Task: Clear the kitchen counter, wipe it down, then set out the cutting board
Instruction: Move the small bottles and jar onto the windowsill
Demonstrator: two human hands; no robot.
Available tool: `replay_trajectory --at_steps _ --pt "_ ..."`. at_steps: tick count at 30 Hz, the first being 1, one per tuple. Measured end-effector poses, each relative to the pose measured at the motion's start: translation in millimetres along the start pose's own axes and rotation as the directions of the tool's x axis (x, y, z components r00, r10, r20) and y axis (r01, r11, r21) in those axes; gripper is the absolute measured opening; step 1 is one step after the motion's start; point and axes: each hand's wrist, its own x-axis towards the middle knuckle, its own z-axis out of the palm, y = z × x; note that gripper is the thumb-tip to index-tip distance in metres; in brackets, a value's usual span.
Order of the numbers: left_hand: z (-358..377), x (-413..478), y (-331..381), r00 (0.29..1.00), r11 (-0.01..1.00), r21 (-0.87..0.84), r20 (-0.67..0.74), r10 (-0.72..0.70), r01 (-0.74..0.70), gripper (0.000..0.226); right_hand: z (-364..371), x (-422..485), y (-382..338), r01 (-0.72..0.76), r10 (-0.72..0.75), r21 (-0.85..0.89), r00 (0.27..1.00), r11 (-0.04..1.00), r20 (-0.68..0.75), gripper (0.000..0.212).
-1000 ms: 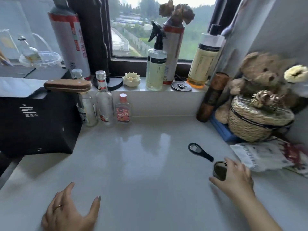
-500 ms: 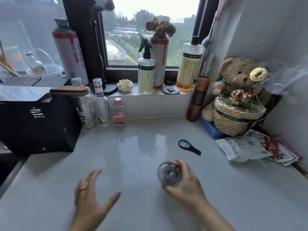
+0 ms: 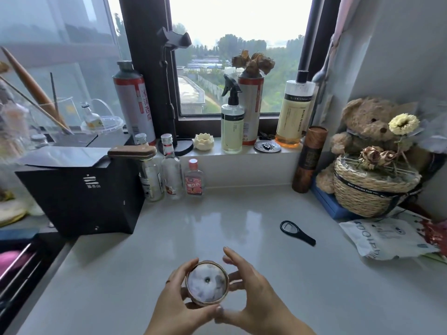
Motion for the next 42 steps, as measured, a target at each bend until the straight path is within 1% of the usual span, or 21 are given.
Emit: replay_trajectory --at_steps 1,2,3,4,5,6,7,9,11,13,15,17,20,23,25,27,30,31,33,36,42 --pt "-2 1 -2 1.0 1.0 -0.011 -0.016 -0.005 0.005 0.082 -13 3 10 -0.021 0.02 -0.023 0.999 1.0 -0.043 0.088" --pt "-3 2 -4 0.999 0.999 -0.029 -0.033 -0.019 0.018 0.08 -29 7 24 -0.056 0.047 -0.065 0.99 0.996 -0.136 0.076" --pt "-5 2 -7 0.998 0.998 -0.053 -0.048 -0.041 0.038 0.08 -49 13 40 -0.15 0.109 -0.137 0.957 0.979 -0.269 0.062" --pt "-7 2 -9 0.996 0.994 -0.09 -0.06 -0.069 0.064 0.08 -70 19 56 -0.314 0.219 -0.184 0.888 0.931 -0.405 0.048" --pt "-9 2 -12 0.992 0.986 -0.136 -0.067 -0.104 0.095 0.08 -88 25 73 -0.488 0.337 -0.193 0.79 0.851 -0.512 0.042" --pt "-11 2 -13 0.987 0.974 -0.19 -0.074 -0.141 0.125 0.079 -104 31 87 -0.619 0.423 -0.21 0.708 0.757 -0.565 0.041" --pt "-13 2 -14 0.981 0.96 -0.236 -0.087 -0.173 0.148 0.075 -114 35 100 -0.697 0.478 -0.252 0.667 0.671 -0.571 0.042" --pt "-19 1 -14 0.968 0.95 -0.265 -0.142 -0.208 0.166 0.065 -120 41 119 -0.753 0.533 -0.337 0.645 0.565 -0.548 0.043" --pt "-24 -2 -16 0.959 0.948 -0.266 -0.17 -0.226 0.176 0.066 -118 46 127 -0.767 0.534 -0.348 0.631 0.54 -0.562 0.036" --pt "-28 -7 -19 0.955 0.947 -0.256 -0.172 -0.241 0.193 0.077 -113 50 128 -0.773 0.526 -0.336 0.62 0.539 -0.582 0.03" --pt "-33 -12 -20 0.958 0.964 -0.203 -0.196 -0.211 0.171 0.083 -106 54 125 -0.764 0.522 -0.325 0.628 0.558 -0.577 0.027" --pt "-39 -16 -16 0.961 0.978 -0.148 -0.208 -0.179 0.15 0.081 -93 57 116 -0.73 0.511 -0.314 0.661 0.607 -0.549 0.025" --pt "-56 -19 -7 0.962 0.98 -0.137 -0.21 -0.173 0.146 0.079 -64 66 95 -0.653 0.47 -0.394 0.748 0.647 -0.468 0.024" --pt "-89 -18 8 0.964 0.993 -0.066 -0.238 -0.114 0.101 0.081 -32 79 57 -0.545 0.394 -0.455 0.834 0.704 -0.387 0.017" --pt "-122 -13 21 0.965 0.999 0.015 -0.258 -0.033 0.038 0.083 -15 92 19 -0.442 0.263 -0.471 0.879 0.764 -0.398 0.01" --pt "-159 -2 41 0.953 0.994 0.096 -0.295 0.075 -0.049 0.081 -4 107 -26 -0.274 0.054 -0.497 0.909 0.823 -0.413 0.012" --pt "-214 22 75 0.911 0.98 0.135 -0.366 0.188 -0.147 0.077 12 136 -109 -0.021 -0.235 -0.551 0.89 0.834 -0.39 0.019" --pt "-231 32 85 0.898 0.972 0.162 -0.382 0.219 -0.168 0.076 16 148 -135 0.048 -0.303 -0.549 0.872 0.834 -0.384 0.017" --pt "-260 55 104 0.879 0.952 0.232 -0.387 0.277 -0.198 0.075 25 177 -177 0.13 -0.37 -0.525 0.846 0.841 -0.383 0.015" --pt "-300 95 125 0.883 0.929 0.312 -0.354 0.307 -0.198 0.078 38 229 -219 0.116 -0.349 -0.528 0.862 0.842 -0.367 0.025" --pt "-346 176 146 0.943 0.947 0.302 -0.273 0.191 -0.105 0.089 39 323 -241 -0.169 -0.072 -0.649 0.942 0.742 -0.329 0.029"
